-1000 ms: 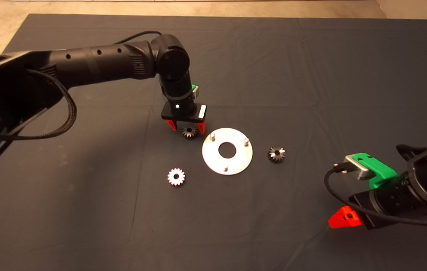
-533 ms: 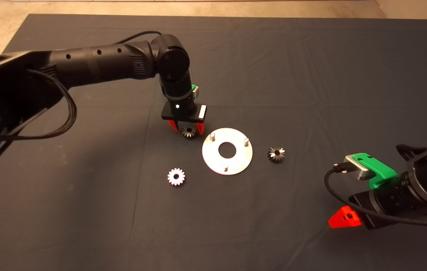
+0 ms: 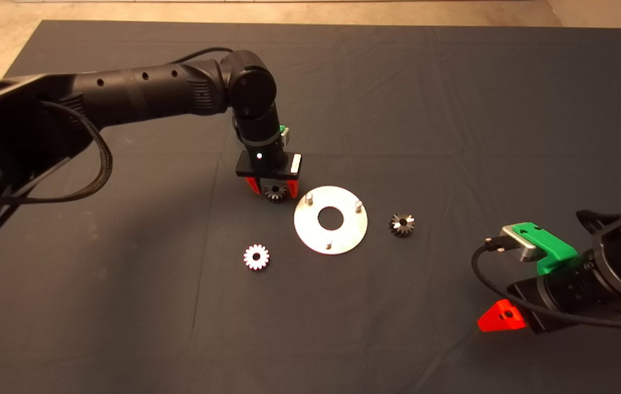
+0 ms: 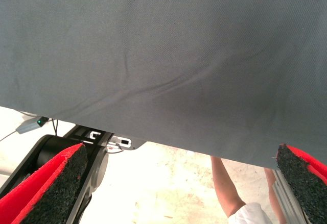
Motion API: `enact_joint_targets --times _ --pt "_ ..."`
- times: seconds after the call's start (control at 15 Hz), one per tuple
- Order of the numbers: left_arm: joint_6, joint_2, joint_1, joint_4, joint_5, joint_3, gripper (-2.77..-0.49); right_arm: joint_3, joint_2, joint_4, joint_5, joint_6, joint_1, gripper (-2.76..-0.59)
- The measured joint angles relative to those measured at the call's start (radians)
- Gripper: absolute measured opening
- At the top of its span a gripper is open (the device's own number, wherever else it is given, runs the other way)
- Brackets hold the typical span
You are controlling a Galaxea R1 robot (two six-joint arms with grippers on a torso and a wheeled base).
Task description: Install three planetary gears onto the carrier pins
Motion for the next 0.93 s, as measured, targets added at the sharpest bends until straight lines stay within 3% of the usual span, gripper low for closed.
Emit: enact_joint_targets --times 0.4,0.6,0.93 --pt "0.0 0.0 0.003 -0.003 0.0 -0.006 -1.61 0.0 0.0 0.0 0.0 0.0 0.0 -0.59" --pt "-0.007 0.004 0.003 -0.006 -0.002 -0.045 -1.61 0.0 0.0 0.0 0.0 0.0 0.0 -0.59" --pt "-0.034 0.017 0.003 -0.006 -0.033 -0.048 -1.75 0.0 0.0 0.0 0.0 0.0 -0.002 -0.59"
